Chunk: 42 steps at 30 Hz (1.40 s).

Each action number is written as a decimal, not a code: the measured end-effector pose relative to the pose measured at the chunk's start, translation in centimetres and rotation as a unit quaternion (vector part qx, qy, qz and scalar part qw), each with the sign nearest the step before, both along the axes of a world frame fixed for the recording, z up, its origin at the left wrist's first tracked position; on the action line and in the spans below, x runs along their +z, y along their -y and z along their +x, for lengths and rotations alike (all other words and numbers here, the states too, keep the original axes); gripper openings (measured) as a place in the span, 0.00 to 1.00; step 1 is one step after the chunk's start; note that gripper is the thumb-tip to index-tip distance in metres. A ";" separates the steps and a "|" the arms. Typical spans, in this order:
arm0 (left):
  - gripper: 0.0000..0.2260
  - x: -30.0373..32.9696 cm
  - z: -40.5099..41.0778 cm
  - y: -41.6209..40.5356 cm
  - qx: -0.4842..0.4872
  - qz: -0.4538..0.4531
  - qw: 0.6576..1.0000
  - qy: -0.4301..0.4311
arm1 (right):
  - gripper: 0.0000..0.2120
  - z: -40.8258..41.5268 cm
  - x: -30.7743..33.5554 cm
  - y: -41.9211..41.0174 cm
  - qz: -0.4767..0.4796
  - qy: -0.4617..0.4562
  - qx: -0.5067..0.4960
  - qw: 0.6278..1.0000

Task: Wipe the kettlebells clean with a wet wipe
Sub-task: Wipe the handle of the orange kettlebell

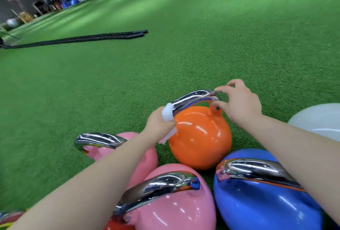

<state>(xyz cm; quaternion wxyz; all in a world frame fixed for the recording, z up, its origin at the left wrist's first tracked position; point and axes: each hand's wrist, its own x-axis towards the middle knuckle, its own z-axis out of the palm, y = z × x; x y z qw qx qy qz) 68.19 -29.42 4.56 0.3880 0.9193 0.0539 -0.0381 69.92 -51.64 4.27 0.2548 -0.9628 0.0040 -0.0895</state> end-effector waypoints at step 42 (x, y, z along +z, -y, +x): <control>0.50 -1.9 -3.8 0.1 0.061 -0.230 0.947 -0.214 | 0.06 -2.5 1.2 -8.6 0.107 -0.436 0.232 0.863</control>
